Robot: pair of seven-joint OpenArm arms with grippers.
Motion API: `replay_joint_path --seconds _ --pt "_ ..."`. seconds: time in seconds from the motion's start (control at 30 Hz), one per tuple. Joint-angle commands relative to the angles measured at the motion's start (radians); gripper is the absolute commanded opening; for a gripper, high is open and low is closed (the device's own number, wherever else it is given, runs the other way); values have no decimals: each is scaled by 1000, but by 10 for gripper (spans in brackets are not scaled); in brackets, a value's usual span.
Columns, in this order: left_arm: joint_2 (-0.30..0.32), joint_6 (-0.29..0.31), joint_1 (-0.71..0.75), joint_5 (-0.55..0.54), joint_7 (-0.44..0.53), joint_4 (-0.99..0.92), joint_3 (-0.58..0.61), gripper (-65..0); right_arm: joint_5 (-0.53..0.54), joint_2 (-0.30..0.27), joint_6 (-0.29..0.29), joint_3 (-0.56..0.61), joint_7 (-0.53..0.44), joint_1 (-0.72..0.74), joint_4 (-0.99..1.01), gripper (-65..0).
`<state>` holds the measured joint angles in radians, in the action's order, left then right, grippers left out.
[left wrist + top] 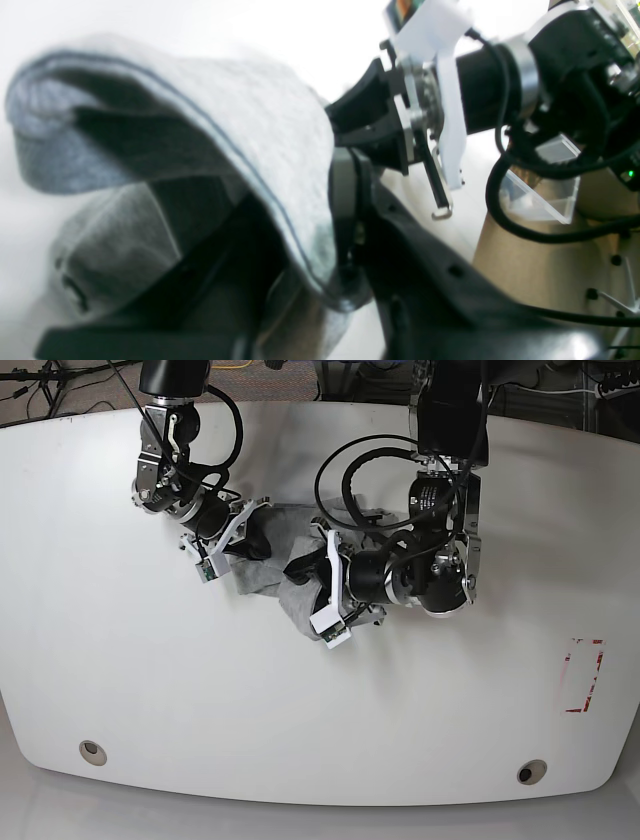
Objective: Fold the T-shirt properly
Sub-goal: 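Lift the strip end with the left gripper and fold it toward the right gripper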
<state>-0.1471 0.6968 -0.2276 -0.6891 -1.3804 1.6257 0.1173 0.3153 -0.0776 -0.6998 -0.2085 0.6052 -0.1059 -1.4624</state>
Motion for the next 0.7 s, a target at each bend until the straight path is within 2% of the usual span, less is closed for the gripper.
replay_joint_path --seconds 0.0,0.27,0.37,0.4,0.43,0.67 --pt "-10 1 -29 -30 25 14 2 -589 -35 -3 2 1 42 1 -1 -614" --pt "-10 1 -68 -47 25 2 22 -582 -35 -4 2 2 42 5 -1 -614" --pt "-10 1 -89 -99 25 -35 37 -525 -35 -8 2 2 42 5 -1 -614" --pt "-10 1 -99 -128 25 -57 37 -479 -35 -8 2 2 42 5 -1 -614" --pt "-10 1 -102 -136 23 -64 38 -467 -35 -8 2 2 42 5 -1 -614" --pt "-10 1 -126 -264 22 -103 42 -242 -35 -8 2 4 42 7 -1 -614"
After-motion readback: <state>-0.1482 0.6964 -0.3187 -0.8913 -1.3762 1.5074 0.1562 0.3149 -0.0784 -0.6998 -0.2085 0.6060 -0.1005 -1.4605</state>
